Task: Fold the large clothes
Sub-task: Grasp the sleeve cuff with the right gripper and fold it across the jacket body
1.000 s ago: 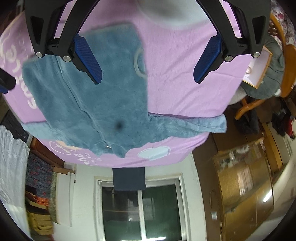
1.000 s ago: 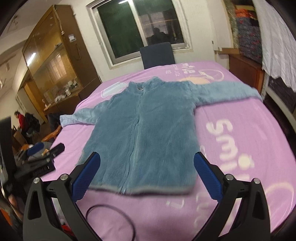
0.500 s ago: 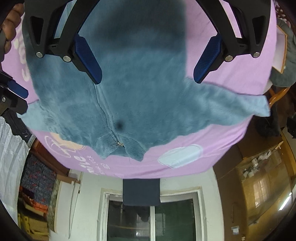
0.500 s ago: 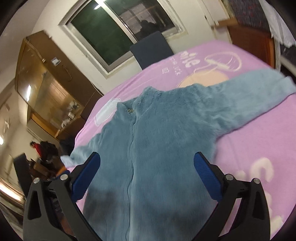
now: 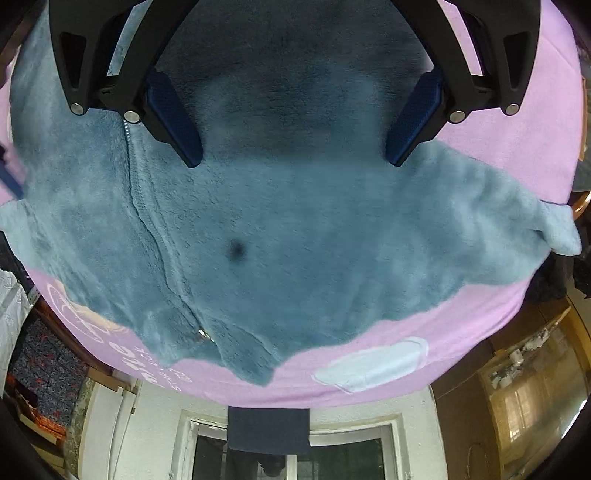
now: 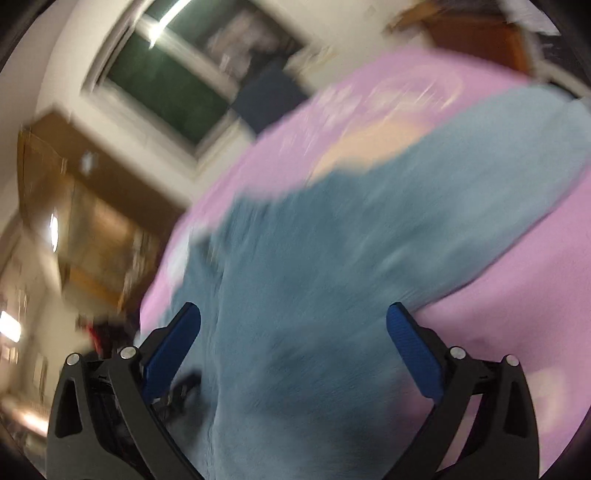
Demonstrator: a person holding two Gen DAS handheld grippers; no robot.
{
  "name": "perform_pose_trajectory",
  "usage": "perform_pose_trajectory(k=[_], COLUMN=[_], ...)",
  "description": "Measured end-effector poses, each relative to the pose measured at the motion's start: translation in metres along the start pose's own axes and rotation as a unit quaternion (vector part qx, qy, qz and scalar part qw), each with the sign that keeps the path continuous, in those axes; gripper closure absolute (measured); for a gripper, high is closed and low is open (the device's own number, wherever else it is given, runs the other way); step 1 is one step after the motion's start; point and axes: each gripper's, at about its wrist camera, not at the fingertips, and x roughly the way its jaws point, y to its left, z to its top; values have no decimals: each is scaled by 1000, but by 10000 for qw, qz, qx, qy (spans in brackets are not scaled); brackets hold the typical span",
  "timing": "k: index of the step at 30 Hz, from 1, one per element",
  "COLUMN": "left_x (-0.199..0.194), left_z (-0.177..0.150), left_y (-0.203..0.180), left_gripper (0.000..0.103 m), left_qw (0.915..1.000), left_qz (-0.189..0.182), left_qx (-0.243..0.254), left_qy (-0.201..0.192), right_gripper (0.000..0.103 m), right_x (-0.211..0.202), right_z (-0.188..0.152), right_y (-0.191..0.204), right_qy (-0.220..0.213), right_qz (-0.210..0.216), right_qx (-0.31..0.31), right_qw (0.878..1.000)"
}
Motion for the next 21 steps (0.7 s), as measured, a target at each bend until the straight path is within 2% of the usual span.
perform_pose_trajectory(k=[2,4,8,10,12,15,16,20,21], left_x=[-14,-23,-16,-6,9,24,21,24,23], left_z=[8,19,37,37,35,27,24,23,23], left_y=[11,26,53,51,40,29,31,38,38], left_gripper=[3,3,3,3,3,3,3,3,3], left_qw=[9987,9967,9950,9947,9963,9973,9973,9976,9976], left_qz=[376,548,275,220,304,541,517,287,262], left_qx=[-11,-168,-863,-965,-791,-501,-511,-636,-636], left_qy=[-349,-578,-416,-278,-143,-14,-43,-45,-78], right_gripper=[4,4,4,4,4,5,7,46,51], right_x=[-32,-55,-71,-70,-64,-55,-50,-41,-37], right_z=[18,32,42,47,54,61,65,74,75], right_y=[-29,-65,-118,-130,-136,-139,-140,-152,-155], right_qy=[-584,-945,-1309,-1353,-1324,-1332,-1349,-1430,-1432], right_qz=[-244,-429,-677,-641,-600,-846,-917,-1024,-1034], right_qx=[354,893,1751,1936,1934,1830,1869,1925,1911], right_qw=[9974,9906,9735,9696,9703,9704,9687,9654,9655])
